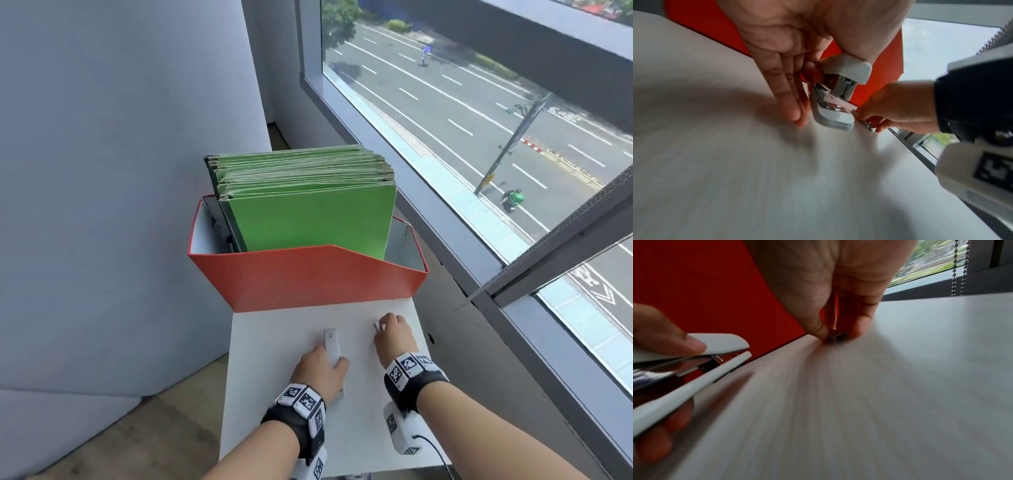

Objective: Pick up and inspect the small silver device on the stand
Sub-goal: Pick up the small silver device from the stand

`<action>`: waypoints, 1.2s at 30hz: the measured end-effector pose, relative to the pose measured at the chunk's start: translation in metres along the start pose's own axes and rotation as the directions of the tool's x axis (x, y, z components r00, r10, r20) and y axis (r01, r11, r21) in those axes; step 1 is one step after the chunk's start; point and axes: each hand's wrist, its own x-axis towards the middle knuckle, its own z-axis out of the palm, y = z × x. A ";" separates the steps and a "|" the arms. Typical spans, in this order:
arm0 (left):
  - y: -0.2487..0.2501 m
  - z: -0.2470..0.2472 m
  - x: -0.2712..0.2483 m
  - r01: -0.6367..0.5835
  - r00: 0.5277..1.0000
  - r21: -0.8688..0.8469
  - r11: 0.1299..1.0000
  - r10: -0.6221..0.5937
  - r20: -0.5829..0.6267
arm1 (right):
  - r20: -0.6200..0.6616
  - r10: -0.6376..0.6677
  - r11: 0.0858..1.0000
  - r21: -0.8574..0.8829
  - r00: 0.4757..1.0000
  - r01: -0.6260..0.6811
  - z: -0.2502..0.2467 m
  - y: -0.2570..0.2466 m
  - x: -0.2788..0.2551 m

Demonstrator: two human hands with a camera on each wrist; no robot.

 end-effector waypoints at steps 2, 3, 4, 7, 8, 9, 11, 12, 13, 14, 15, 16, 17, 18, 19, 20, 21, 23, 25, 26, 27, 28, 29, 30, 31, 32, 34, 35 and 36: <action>-0.013 -0.003 -0.009 0.020 1.000 -0.078 0.997 -0.022 -0.014 | 0.015 -0.031 0.999 0.022 0.999 0.031 0.009 -0.001 -0.015; -0.019 -0.004 -0.013 0.029 0.999 -0.119 0.992 -0.032 -0.022 | 0.023 -0.034 0.999 0.034 0.999 0.033 0.014 -0.002 -0.023; -0.024 -0.005 -0.018 0.037 0.999 -0.154 0.987 -0.043 -0.030 | 0.030 -0.039 0.998 0.043 0.999 0.038 0.020 -0.002 -0.032; -0.035 -0.007 -0.029 0.057 0.996 -0.230 0.972 -0.071 -0.052 | 0.036 -0.081 0.995 0.058 0.996 0.079 0.038 -0.004 -0.059; -0.038 -0.007 -0.032 0.065 0.995 -0.251 0.966 -0.082 -0.056 | 0.047 -0.086 0.995 0.061 0.995 0.083 0.043 -0.005 -0.067; -0.041 -0.007 -0.034 0.076 0.994 -0.277 0.958 -0.096 -0.057 | 0.056 -0.088 0.994 0.065 0.995 0.084 0.046 -0.006 -0.073; -0.042 -0.007 -0.035 0.093 0.992 -0.348 0.933 -0.117 -0.048 | 0.070 -0.090 0.994 0.066 0.993 0.086 0.048 -0.008 -0.077; -0.045 -0.007 -0.039 0.104 0.990 -0.401 0.910 -0.133 -0.045 | 0.087 -0.092 0.994 0.064 0.992 0.087 0.046 -0.010 -0.082; -0.044 -0.007 -0.038 0.115 0.989 -0.457 0.882 -0.146 -0.033 | 0.098 -0.086 0.995 0.060 0.991 0.081 0.043 -0.011 -0.080; -0.043 -0.007 -0.039 0.126 0.988 -0.522 0.843 -0.157 -0.016 | 0.108 -0.092 0.995 0.050 0.990 0.088 0.040 -0.011 -0.080; -0.041 -0.007 -0.041 0.140 0.986 -0.581 0.802 -0.166 0.009 | 0.106 -0.115 0.993 0.035 0.988 0.112 0.036 -0.013 -0.082; -0.039 -0.007 -0.043 0.154 0.985 -0.631 0.760 -0.166 0.039 | 0.100 -0.152 0.988 0.031 0.983 0.149 0.031 -0.015 -0.085; -0.036 -0.009 -0.044 0.172 0.983 -0.666 0.726 -0.168 0.071 | 0.104 -0.208 0.978 0.044 0.973 0.204 0.025 -0.018 -0.089; -0.034 -0.011 -0.045 0.196 0.979 -0.696 0.691 -0.177 0.100 | 0.123 -0.280 0.959 0.077 0.952 0.272 0.018 -0.023 -0.095; -0.031 -0.013 -0.045 0.215 0.975 -0.723 0.657 -0.186 0.122 | 0.153 -0.361 0.931 0.121 0.920 0.345 0.011 -0.028 -0.102; -0.029 -0.014 -0.044 0.231 0.972 -0.741 0.630 -0.190 0.141 | 0.187 -0.438 0.896 0.169 0.879 0.410 0.004 -0.033 -0.109; -0.027 -0.016 -0.044 0.240 0.970 -0.750 0.617 -0.188 0.156 | 0.214 -0.506 0.859 0.213 0.836 0.465 -0.002 -0.038 -0.116; -0.026 -0.018 -0.045 0.233 0.972 -0.763 0.603 -0.165 0.167 | 0.242 -0.603 0.793 0.278 0.760 0.541 -0.007 -0.043 -0.126; -0.025 -0.019 -0.047 0.211 0.977 -0.782 0.587 -0.121 0.173 | 0.267 -0.644 0.762 0.306 0.717 0.571 -0.007 -0.042 -0.131; -0.026 -0.020 -0.048 0.194 0.981 -0.792 0.579 -0.095 0.171 | 0.272 -0.648 0.758 0.316 0.711 0.570 -0.006 -0.042 -0.133; -0.026 -0.020 -0.049 0.189 0.981 -0.803 0.565 -0.077 0.176 | 0.271 -0.647 0.758 0.325 0.713 0.565 -0.005 -0.041 -0.133; -0.026 -0.020 -0.051 0.189 0.981 -0.819 0.541 -0.066 0.183 | 0.265 -0.647 0.758 0.327 0.715 0.564 -0.004 -0.041 -0.134; -0.025 -0.021 -0.053 0.191 0.980 -0.834 0.518 -0.060 0.188 | 0.252 -0.649 0.756 0.321 0.718 0.571 -0.004 -0.041 -0.134; -0.025 -0.019 -0.054 0.190 0.981 -0.854 0.484 -0.055 0.187 | 0.231 -0.655 0.750 0.311 0.719 0.583 -0.004 -0.042 -0.135; -0.025 -0.018 -0.055 0.195 0.980 -0.872 0.449 -0.053 0.192 | 0.205 -0.663 0.743 0.301 0.721 0.598 -0.005 -0.042 -0.134; -0.025 -0.016 -0.057 0.205 0.978 -0.887 0.414 -0.050 0.203 | 0.181 -0.667 0.738 0.294 0.723 0.608 -0.006 -0.043 -0.135; -0.027 -0.015 -0.060 0.247 0.968 -0.892 0.379 -0.050 0.246 | 0.164 -0.668 0.737 0.275 0.725 0.617 -0.008 -0.043 -0.135; -0.028 -0.015 -0.062 0.272 0.961 -0.887 0.373 -0.051 0.273 | 0.167 -0.670 0.737 0.262 0.723 0.622 -0.008 -0.042 -0.135; -0.028 -0.015 -0.063 0.299 0.952 -0.885 0.356 -0.052 0.301 | 0.173 -0.674 0.736 0.250 0.719 0.629 -0.009 -0.042 -0.135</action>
